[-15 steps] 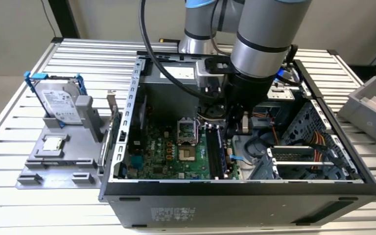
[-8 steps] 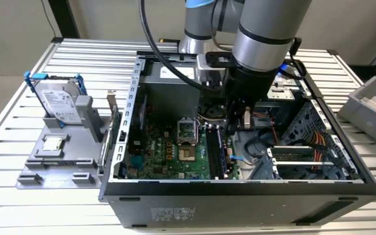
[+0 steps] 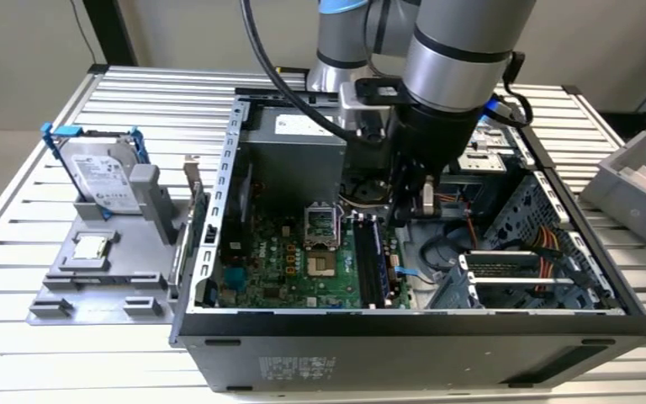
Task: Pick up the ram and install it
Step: 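Press down the ram until it locks into place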
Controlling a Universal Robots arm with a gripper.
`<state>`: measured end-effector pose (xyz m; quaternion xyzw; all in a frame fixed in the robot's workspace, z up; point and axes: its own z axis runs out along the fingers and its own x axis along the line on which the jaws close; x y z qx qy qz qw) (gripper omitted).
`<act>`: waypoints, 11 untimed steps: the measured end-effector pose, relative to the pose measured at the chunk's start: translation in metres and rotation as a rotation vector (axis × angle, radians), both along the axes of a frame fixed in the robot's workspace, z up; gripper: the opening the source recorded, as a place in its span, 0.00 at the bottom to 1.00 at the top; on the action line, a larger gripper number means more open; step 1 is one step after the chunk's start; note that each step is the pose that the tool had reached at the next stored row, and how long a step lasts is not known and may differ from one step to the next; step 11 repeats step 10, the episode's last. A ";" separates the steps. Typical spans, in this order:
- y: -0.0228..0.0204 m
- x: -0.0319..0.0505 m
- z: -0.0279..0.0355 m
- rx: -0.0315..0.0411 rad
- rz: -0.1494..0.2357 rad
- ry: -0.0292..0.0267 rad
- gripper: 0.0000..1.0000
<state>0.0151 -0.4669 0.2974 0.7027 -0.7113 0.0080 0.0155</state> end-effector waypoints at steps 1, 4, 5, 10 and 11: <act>0.0000 0.0000 0.0014 -0.0002 0.000 0.0009 0.00; 0.0000 0.0000 0.0021 -0.0001 0.000 0.0027 0.00; 0.0000 0.0001 0.0021 0.0000 0.000 0.0027 0.00; 0.0000 0.0000 0.0027 -0.0004 0.000 0.0028 0.00; 0.0000 0.0000 0.0027 -0.0004 0.000 0.0028 0.00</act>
